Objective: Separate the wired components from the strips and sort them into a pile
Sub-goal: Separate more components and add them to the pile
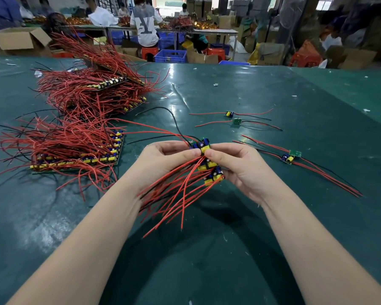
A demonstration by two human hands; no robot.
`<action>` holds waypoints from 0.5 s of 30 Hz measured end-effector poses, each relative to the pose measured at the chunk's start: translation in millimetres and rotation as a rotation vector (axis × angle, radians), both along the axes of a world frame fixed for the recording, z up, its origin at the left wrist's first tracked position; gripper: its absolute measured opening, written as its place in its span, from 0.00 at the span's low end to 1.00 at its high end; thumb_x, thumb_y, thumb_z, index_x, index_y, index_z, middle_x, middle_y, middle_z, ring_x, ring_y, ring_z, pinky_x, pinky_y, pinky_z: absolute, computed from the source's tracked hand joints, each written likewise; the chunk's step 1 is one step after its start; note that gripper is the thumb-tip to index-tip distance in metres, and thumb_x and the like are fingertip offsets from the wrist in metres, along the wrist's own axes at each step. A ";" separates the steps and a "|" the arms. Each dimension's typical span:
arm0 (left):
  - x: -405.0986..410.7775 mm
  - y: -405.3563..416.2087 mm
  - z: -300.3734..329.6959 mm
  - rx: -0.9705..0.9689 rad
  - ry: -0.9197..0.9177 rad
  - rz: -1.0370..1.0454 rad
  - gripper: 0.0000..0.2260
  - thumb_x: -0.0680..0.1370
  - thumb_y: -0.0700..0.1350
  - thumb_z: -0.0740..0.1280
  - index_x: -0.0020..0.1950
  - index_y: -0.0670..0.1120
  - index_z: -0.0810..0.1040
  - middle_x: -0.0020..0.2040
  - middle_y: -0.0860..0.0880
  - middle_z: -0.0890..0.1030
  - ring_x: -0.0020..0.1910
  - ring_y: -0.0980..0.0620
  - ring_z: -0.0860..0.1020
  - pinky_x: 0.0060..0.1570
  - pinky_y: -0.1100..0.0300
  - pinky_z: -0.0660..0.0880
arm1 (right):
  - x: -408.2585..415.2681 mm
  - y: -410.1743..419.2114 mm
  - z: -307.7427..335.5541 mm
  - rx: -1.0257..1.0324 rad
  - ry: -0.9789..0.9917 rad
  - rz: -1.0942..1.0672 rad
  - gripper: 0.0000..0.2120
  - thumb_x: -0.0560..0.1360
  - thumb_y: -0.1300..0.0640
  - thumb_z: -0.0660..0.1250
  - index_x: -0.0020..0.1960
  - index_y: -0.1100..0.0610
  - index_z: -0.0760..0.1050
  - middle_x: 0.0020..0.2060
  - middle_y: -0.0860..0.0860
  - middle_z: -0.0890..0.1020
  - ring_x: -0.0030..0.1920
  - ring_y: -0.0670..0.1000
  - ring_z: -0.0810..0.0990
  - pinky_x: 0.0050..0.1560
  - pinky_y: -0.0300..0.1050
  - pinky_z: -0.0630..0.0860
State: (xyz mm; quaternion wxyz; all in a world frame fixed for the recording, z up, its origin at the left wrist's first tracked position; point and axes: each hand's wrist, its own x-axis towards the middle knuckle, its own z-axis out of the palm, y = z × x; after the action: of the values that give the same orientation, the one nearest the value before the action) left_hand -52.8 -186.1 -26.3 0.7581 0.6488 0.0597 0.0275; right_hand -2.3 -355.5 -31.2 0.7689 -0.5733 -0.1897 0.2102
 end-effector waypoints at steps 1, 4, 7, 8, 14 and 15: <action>0.4 0.0 -0.2 0.018 -0.010 -0.001 0.13 0.61 0.47 0.77 0.42 0.45 0.85 0.42 0.46 0.86 0.37 0.54 0.83 0.36 0.65 0.77 | -0.2 -0.6 0.4 -0.020 -0.012 -0.007 0.09 0.61 0.55 0.75 0.41 0.55 0.86 0.38 0.53 0.86 0.36 0.48 0.84 0.37 0.39 0.79; 2.5 -0.4 -2.4 0.047 -0.036 -0.001 0.15 0.59 0.48 0.77 0.44 0.46 0.85 0.43 0.47 0.86 0.40 0.54 0.84 0.40 0.65 0.78 | -0.4 -0.8 0.8 -0.105 -0.079 -0.043 0.12 0.59 0.49 0.76 0.40 0.52 0.85 0.37 0.50 0.86 0.37 0.46 0.83 0.38 0.37 0.79; 2.4 -2.2 -3.5 0.041 -0.043 0.004 0.19 0.57 0.48 0.78 0.46 0.44 0.84 0.44 0.45 0.86 0.41 0.53 0.84 0.41 0.64 0.78 | 0.4 -0.7 0.6 -0.155 -0.130 -0.065 0.12 0.59 0.46 0.75 0.40 0.50 0.85 0.37 0.49 0.86 0.38 0.45 0.82 0.40 0.35 0.78; 2.1 -2.7 -3.5 0.005 -0.047 0.007 0.18 0.57 0.48 0.78 0.44 0.43 0.84 0.43 0.45 0.86 0.39 0.53 0.84 0.40 0.64 0.78 | 0.5 -0.5 0.4 -0.161 -0.140 -0.062 0.12 0.59 0.45 0.75 0.40 0.49 0.85 0.37 0.49 0.86 0.38 0.45 0.82 0.42 0.36 0.78; -0.3 -3.1 -0.4 0.088 -0.099 0.023 0.08 0.60 0.48 0.77 0.35 0.46 0.84 0.38 0.49 0.85 0.35 0.57 0.82 0.36 0.68 0.76 | -1.4 -1.3 0.7 -0.140 -0.154 -0.048 0.08 0.61 0.48 0.75 0.38 0.50 0.85 0.34 0.48 0.85 0.33 0.42 0.81 0.32 0.31 0.74; -0.5 -3.5 -0.1 0.063 -0.101 0.020 0.08 0.59 0.48 0.77 0.34 0.46 0.84 0.38 0.49 0.85 0.35 0.57 0.82 0.36 0.68 0.76 | -1.3 -1.8 0.7 -0.124 -0.154 -0.044 0.07 0.62 0.49 0.75 0.39 0.50 0.85 0.34 0.48 0.85 0.33 0.42 0.82 0.32 0.30 0.74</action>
State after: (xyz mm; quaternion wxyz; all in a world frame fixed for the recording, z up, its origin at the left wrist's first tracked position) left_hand -53.3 -189.5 -26.4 0.7392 0.6693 0.0271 0.0696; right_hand -3.6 -357.2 -30.5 0.7194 -0.6383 -0.2224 0.1600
